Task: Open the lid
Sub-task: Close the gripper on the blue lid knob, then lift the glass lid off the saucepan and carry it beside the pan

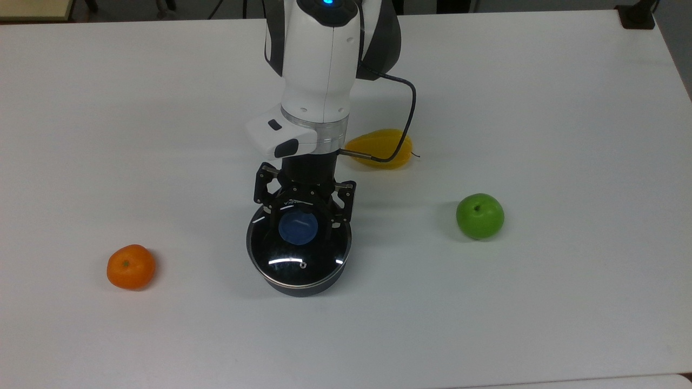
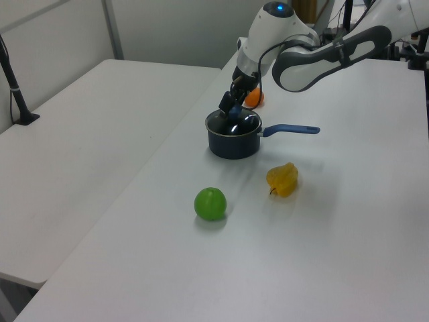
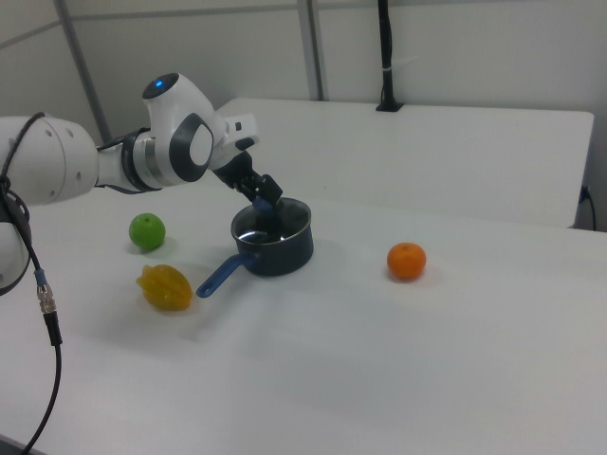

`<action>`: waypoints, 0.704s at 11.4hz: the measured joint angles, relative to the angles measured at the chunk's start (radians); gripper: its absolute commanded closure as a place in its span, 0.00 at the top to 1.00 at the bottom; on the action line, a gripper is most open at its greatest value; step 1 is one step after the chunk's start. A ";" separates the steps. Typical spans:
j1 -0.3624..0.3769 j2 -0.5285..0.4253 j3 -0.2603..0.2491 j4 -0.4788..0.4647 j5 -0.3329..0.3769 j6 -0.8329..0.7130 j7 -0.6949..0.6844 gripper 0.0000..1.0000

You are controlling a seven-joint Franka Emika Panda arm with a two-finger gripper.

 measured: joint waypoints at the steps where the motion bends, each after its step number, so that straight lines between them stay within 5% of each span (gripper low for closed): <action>1: 0.000 0.000 -0.001 0.000 -0.006 0.000 0.000 0.46; 3: -0.001 0.000 -0.001 0.002 -0.007 0.000 0.001 0.38; 8: -0.004 -0.051 -0.002 0.003 -0.007 -0.024 0.005 0.38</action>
